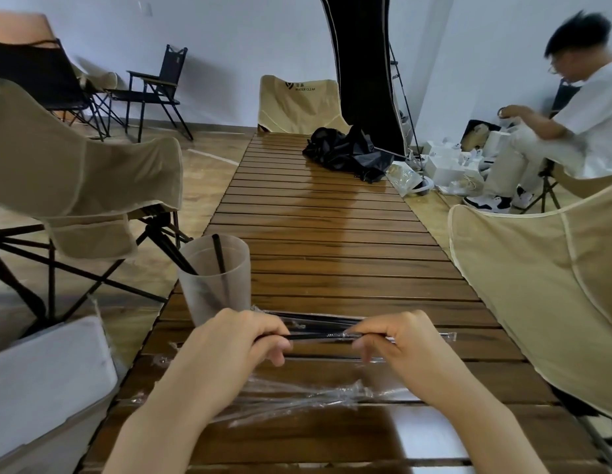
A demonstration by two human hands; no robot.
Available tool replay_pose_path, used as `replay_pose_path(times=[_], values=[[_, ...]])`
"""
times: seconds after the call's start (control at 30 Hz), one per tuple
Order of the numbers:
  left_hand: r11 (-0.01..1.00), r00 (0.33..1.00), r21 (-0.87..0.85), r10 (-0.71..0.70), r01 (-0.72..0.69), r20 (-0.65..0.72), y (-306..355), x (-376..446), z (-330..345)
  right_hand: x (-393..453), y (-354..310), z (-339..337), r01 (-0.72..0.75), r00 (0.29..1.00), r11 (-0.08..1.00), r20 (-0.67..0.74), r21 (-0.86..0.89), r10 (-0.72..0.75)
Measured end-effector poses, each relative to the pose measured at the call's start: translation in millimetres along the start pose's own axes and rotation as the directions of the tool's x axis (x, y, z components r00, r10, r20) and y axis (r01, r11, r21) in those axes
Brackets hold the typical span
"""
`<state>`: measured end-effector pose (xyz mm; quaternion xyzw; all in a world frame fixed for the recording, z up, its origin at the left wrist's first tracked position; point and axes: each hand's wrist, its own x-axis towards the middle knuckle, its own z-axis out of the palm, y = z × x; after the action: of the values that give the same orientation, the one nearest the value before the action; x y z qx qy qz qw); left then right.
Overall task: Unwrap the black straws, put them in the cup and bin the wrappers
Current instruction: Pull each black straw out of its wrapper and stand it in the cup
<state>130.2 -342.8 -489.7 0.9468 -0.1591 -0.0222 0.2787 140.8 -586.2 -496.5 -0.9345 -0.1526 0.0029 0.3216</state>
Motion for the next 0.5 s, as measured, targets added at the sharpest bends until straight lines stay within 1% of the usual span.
replay_pose_path(times=[0.1, 0.27, 0.5], values=[[0.999, 1.0, -0.034, -0.016, 0.016, -0.002, -1.7, -0.5, -3.1, -2.5, 0.8, -4.4, 0.0, 1.0, 0.998, -0.001, 0.06, 0.0], [0.999, 1.0, -0.033, -0.006, 0.007, 0.014, -2.1, -1.9, -6.8, -2.8, 3.4, -6.8, 0.038, 0.999, 0.999, 0.037, 0.033, -0.039], [0.999, 0.999, -0.018, -0.03, 0.03, 0.016, 5.5, -9.2, -11.0, -6.2, 2.3, -13.2, 0.018, 0.997, 0.996, 0.078, 0.09, -0.025]])
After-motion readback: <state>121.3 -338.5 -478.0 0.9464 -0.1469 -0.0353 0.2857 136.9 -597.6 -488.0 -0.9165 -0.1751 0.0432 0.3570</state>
